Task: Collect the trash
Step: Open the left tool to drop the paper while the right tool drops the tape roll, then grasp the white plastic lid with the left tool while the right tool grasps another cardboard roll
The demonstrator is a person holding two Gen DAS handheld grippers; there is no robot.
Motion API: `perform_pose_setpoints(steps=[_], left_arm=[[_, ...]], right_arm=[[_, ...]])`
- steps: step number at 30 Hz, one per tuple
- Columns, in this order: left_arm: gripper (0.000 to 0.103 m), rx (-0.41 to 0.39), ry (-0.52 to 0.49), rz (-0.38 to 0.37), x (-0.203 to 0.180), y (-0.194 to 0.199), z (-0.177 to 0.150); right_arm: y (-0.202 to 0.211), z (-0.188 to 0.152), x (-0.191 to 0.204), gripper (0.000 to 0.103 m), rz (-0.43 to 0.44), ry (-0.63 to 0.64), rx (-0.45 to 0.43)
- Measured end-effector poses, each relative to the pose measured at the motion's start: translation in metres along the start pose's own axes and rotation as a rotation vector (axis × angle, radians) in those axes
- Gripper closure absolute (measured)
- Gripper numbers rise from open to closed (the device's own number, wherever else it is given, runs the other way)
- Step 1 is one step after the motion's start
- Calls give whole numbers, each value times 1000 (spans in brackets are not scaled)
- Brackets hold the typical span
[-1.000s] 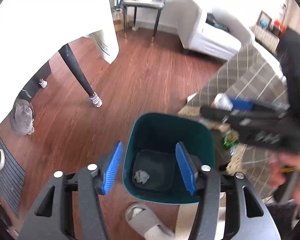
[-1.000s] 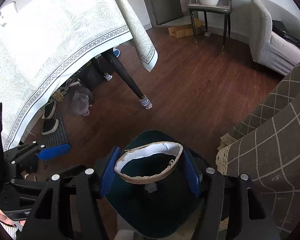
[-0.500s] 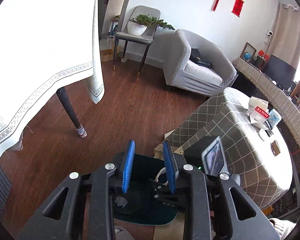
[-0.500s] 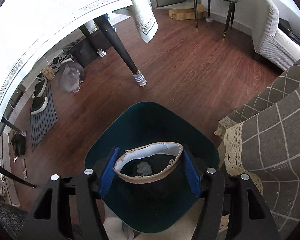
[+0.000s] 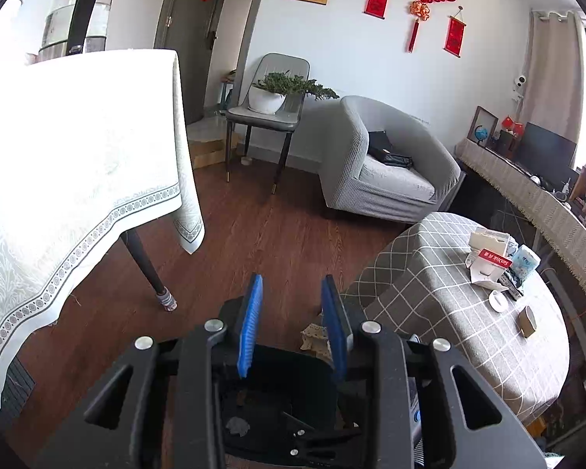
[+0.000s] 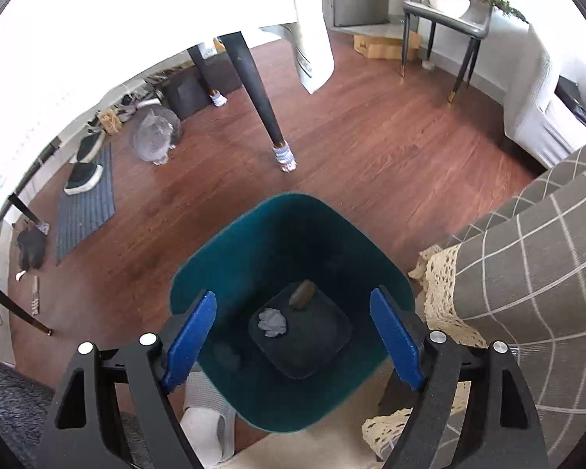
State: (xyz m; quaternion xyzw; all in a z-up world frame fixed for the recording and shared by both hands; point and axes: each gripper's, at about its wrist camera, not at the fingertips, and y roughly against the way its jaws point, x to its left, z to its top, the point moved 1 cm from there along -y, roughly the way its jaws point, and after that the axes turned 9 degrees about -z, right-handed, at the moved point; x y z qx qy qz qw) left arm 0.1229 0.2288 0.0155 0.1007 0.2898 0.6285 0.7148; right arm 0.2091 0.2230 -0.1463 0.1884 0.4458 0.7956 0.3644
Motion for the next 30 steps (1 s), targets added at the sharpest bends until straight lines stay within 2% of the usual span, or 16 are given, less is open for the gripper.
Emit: perform_pose_setpoints(steps=[2, 5, 9, 13, 17, 30], left_arm=[[68, -13, -8, 2, -4, 2, 3], [65, -30, -8, -10, -10, 6, 6], [58, -66, -30, -24, -20, 12, 11], [48, -85, -39, -18, -30, 14, 15], [46, -86, -37, -25, -40, 9, 16], [45, -29, -127, -70, -110, -28, 5]], right_arm=[[12, 1, 0, 21, 13, 9, -26], [35, 2, -1, 31, 23, 24, -79], [67, 3, -11, 35, 22, 20, -152], [99, 2, -26, 35, -6, 17, -217], [126, -1, -49, 35, -57, -5, -270], [177, -37, -141, 35, -182, -148, -318]])
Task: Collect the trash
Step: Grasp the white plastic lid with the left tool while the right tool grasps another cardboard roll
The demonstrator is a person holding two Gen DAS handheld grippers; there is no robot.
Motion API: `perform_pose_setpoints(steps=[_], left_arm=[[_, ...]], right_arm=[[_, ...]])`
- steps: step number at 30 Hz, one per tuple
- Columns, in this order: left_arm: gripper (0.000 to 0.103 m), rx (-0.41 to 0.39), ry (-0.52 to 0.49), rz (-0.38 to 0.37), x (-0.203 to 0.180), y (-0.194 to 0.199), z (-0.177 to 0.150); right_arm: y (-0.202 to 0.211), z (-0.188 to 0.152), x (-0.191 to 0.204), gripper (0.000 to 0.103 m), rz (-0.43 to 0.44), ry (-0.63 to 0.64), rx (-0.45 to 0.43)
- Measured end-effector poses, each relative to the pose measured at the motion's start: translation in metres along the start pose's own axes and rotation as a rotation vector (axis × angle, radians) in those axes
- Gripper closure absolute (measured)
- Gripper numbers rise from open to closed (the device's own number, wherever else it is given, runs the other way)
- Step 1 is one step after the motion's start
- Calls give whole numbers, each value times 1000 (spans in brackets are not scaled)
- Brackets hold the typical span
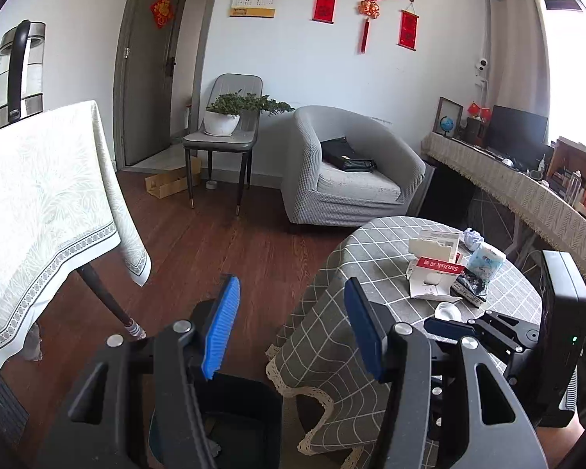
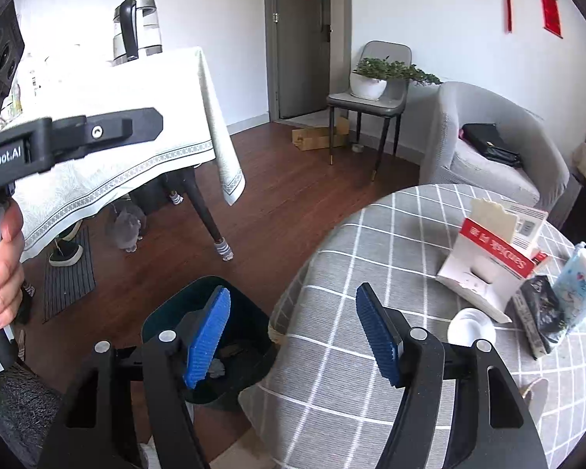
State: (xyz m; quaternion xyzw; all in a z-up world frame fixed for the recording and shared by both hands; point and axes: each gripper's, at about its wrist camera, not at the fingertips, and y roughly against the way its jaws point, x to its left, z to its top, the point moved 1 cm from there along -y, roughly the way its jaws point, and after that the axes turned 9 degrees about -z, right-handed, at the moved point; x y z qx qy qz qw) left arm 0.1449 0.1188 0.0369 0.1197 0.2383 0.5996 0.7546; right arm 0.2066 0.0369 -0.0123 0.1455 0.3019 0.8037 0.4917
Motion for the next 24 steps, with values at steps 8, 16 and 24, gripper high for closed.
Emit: perform_pose_setpoints(steps=[8, 16, 24], left_arm=[[44, 48, -68, -33, -46, -27, -9], [42, 91, -110, -66, -84, -54, -17], [40, 128, -138, -81, -111, -77, -26]], right_arm=[[20, -18, -56, 35, -94, -85, 3], [33, -40, -99, 35, -198, -134, 22], [29, -55, -114, 35, -246, -150, 78]])
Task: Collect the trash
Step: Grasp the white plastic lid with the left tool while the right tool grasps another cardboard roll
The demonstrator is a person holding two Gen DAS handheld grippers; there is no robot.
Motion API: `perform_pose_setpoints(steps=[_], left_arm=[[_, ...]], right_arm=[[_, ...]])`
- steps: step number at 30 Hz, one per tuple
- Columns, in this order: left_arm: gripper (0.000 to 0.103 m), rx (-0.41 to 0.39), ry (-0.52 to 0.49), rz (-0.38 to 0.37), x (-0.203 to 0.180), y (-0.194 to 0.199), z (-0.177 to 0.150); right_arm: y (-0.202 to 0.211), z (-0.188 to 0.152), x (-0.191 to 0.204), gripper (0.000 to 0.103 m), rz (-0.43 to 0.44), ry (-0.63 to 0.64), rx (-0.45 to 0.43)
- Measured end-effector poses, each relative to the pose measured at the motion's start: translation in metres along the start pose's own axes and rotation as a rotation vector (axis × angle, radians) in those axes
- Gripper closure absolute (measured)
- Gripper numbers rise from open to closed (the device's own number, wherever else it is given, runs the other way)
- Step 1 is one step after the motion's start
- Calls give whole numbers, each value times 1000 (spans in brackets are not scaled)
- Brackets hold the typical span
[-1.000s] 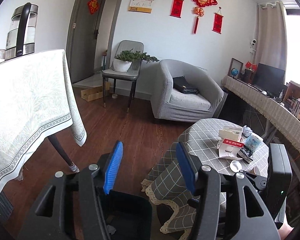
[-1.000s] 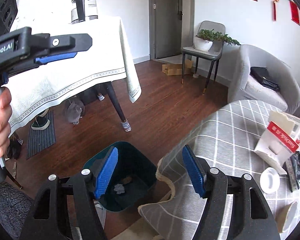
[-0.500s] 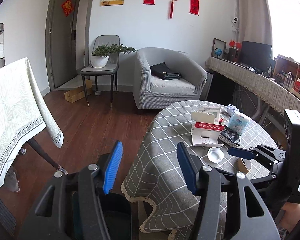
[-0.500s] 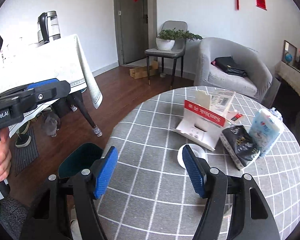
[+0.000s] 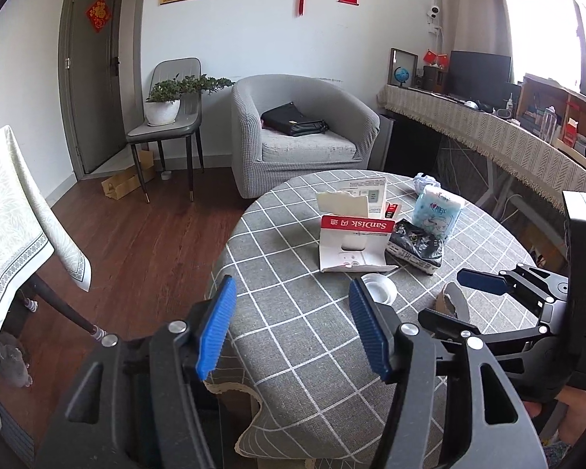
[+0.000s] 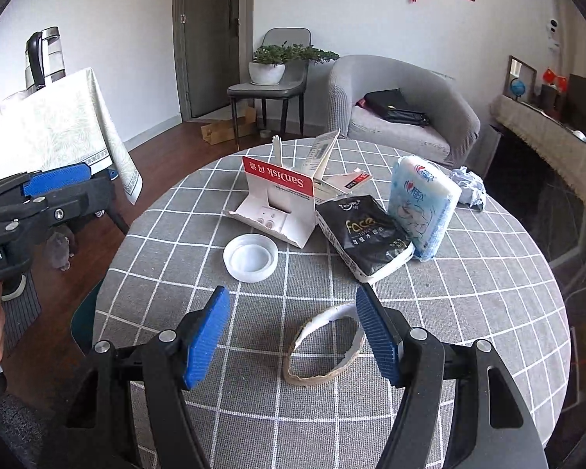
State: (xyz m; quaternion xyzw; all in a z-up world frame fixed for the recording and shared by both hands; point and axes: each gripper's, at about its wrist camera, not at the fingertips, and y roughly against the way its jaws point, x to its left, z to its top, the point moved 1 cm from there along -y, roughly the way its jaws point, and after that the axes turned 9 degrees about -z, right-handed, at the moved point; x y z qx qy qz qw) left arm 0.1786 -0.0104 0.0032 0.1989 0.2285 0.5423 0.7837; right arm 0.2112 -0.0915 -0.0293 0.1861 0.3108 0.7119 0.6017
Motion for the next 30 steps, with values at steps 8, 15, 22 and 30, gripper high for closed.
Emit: perform_pose_setpoints(steps=[8, 15, 22, 30], left_arm=[[37, 42, -24, -25, -19, -22, -3], [37, 94, -29, -77, -35, -41, -7], [37, 148, -49, -91, -51, -61, -13], [38, 189, -47, -55, -59, -82, -16]], right_arm=[[-12, -7, -9, 35, -3, -34, 63], [-18, -7, -22, 62, 11, -55, 95], [-16, -11, -46, 77, 51, -117, 101], [-8, -18, -69, 79, 79, -150, 80]])
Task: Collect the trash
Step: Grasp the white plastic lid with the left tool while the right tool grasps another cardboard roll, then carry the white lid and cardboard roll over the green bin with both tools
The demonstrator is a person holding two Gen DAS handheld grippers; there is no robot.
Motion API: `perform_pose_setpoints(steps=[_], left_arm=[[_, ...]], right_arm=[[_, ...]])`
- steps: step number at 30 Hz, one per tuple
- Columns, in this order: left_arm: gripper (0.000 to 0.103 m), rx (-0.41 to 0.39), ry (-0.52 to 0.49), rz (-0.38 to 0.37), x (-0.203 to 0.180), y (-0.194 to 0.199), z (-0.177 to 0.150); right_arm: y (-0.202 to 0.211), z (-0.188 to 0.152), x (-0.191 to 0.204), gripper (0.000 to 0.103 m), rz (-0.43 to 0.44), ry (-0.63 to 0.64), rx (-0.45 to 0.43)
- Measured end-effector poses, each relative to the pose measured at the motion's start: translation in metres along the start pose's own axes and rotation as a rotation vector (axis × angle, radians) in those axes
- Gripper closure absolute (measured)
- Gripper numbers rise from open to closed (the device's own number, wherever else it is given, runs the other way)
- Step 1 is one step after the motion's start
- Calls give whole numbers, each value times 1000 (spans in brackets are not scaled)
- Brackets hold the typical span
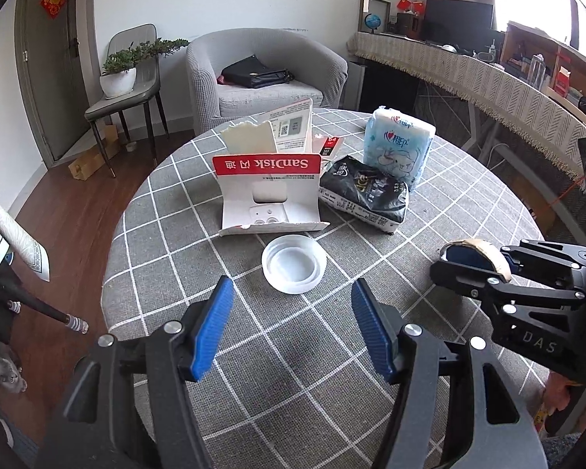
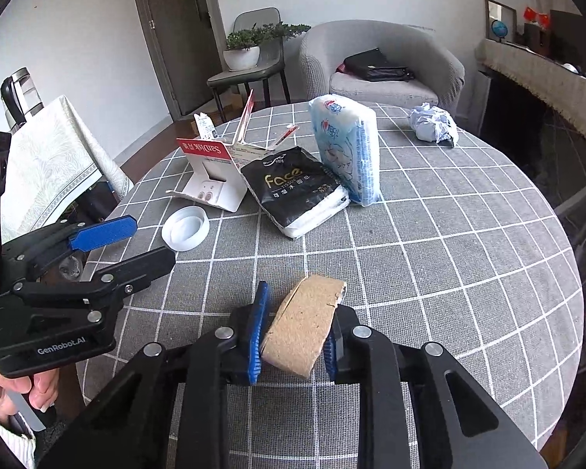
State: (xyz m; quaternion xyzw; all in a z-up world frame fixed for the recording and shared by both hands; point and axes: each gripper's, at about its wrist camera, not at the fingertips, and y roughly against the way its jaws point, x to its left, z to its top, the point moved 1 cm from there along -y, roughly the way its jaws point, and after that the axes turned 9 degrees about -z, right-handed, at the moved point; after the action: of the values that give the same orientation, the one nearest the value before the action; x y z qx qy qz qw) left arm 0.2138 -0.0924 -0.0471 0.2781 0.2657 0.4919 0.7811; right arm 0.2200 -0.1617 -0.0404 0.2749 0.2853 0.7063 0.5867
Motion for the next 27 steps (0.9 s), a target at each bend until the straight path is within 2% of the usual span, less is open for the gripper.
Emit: perform_pose_setpoints(steps=[4, 15, 17, 27], left_arm=[[45, 18, 3, 31, 0, -8, 4], [54, 54, 20, 58, -2, -30, 14], [61, 51, 27, 49, 0, -30, 14], [61, 4, 28, 32, 6, -4, 9]], right_arm=[[6, -2, -11, 79, 8, -16, -17], [18, -3, -23, 79, 41, -41, -35], [17, -3, -22, 79, 42, -40, -33], [13, 4, -2, 79, 75, -23, -34]])
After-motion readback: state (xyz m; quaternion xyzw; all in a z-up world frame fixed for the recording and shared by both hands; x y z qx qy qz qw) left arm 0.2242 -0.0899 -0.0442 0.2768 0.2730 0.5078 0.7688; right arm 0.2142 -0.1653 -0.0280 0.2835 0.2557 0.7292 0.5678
